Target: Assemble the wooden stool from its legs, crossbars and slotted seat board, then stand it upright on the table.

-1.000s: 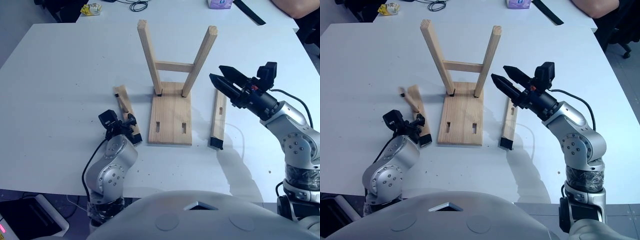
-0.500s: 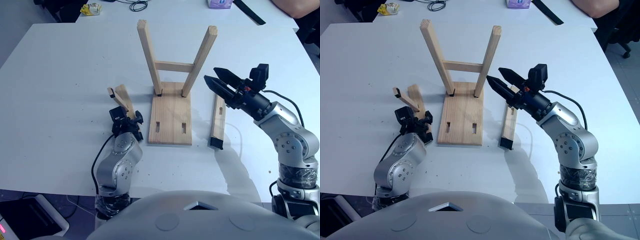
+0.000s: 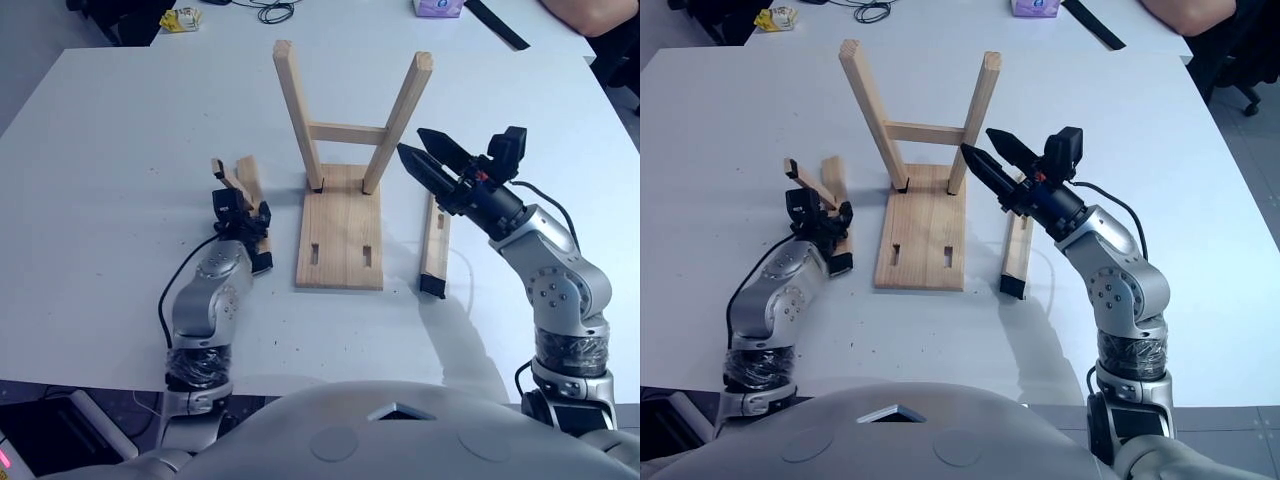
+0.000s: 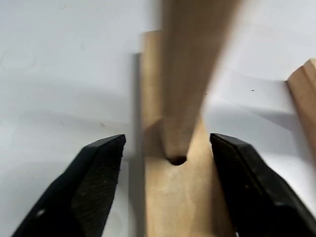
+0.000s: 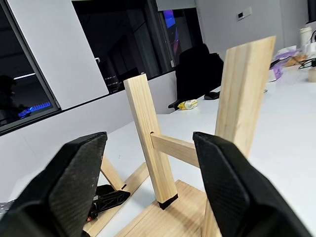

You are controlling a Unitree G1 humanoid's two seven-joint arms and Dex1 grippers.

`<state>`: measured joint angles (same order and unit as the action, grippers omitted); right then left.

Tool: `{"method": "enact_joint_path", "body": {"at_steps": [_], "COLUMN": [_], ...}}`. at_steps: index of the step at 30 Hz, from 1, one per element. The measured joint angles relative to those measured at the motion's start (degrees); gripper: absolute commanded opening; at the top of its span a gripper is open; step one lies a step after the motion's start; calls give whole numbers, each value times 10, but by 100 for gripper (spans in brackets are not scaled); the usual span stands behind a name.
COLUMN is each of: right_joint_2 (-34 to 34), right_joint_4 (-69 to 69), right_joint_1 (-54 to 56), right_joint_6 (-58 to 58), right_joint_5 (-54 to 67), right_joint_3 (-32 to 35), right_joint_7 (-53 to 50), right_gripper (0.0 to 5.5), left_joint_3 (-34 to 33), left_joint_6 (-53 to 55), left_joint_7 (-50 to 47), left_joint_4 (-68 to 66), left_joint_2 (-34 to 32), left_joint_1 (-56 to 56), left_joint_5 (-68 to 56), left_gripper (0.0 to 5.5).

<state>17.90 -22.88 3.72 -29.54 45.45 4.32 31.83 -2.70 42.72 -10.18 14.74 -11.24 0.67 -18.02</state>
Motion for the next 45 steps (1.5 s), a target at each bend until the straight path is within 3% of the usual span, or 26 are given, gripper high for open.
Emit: {"method": "enact_joint_path", "body": {"at_steps": [5, 9, 17, 21, 26, 33, 39, 45], "right_joint_2": [-29, -60, -114, -132, -135, -58, 4, 72], "right_joint_4": [-21, -36, -61, -71, -79, -29, 33, 78], "right_joint_1": [-20, -43, -79, -85, -86, 43, 163, 263], "right_joint_6": [16, 39, 87, 99, 100, 52, -4, -87], "right_joint_5": [-11, -28, -60, -73, -72, -27, -1, 45], "right_joint_3": [-12, -24, -60, -75, -85, -39, -21, -19], "right_joint_7": [-23, -46, -84, -97, -103, -44, 24, 121], "right_gripper": [321, 321, 321, 321, 321, 321, 321, 321], "left_joint_3": [-8, -30, -13, -24, -101, -228, -241, -203], "left_joint_6": [51, 83, 89, 68, 25, -7, -38, -78], "left_joint_7": [74, 150, 256, 274, 278, 273, 267, 344], "left_joint_4": [-26, -93, -240, -290, -315, -154, -31, 12], "left_joint_2": [-81, -155, -224, -216, -177, -90, -22, -22], "left_joint_1": [-28, -83, -188, -219, -277, -266, -197, -161], "left_joint_5": [5, -3, 11, 12, -30, -166, -231, -254], "left_gripper": [203, 202, 202, 202, 202, 202, 202, 202]}}
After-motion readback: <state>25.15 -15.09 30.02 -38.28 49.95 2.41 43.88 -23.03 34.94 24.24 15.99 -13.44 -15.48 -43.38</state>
